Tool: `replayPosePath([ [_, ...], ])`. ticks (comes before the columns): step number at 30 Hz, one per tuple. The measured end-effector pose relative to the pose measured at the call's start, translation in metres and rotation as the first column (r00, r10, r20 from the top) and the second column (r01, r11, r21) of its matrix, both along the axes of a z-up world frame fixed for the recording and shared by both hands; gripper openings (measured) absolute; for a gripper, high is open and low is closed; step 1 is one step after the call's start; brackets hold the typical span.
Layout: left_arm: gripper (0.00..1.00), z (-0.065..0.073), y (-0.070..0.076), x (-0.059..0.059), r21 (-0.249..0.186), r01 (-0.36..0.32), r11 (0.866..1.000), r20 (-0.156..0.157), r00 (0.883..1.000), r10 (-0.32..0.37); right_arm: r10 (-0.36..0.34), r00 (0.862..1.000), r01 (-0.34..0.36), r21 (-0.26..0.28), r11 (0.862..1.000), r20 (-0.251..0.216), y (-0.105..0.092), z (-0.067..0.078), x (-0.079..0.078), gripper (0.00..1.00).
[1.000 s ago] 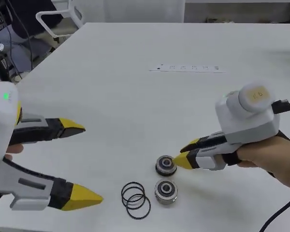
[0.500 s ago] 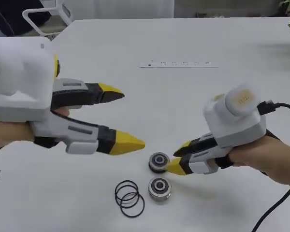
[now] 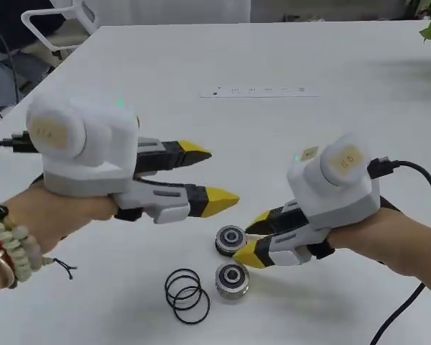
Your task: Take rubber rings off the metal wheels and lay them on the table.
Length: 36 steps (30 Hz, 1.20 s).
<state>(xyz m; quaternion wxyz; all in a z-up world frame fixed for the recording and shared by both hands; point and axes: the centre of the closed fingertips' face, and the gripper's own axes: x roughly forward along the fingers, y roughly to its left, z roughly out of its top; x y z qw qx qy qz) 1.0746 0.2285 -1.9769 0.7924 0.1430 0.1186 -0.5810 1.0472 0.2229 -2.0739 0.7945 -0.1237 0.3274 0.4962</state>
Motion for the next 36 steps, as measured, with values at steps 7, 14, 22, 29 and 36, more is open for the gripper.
replayPosePath([
  [7,0.29,-0.041,0.002,-0.003,0.087,-0.001,0.996,-0.046,0.999,0.005,0.012,1.000,-0.012,-0.009,1.000,0.007,0.002,-0.003,0.000,0.26],
  [14,0.24,-0.065,-0.005,-0.014,0.145,0.044,0.989,-0.075,0.997,-0.033,0.023,1.000,-0.023,-0.017,1.000,0.019,0.002,-0.004,0.000,0.24],
  [22,0.17,-0.079,-0.001,-0.012,0.188,0.028,0.982,-0.071,0.997,-0.015,0.030,0.999,-0.029,-0.032,0.999,0.033,0.001,-0.004,0.001,0.22],
  [29,0.13,-0.082,-0.005,-0.016,0.195,0.039,0.980,-0.080,0.997,-0.023,0.042,0.998,-0.040,-0.040,0.998,0.046,0.001,-0.004,0.001,0.21],
  [36,0.09,-0.082,-0.007,-0.018,0.183,0.046,0.982,-0.105,0.994,-0.027,0.054,0.998,-0.052,-0.047,0.998,0.045,0.000,-0.004,0.001,0.19],
])
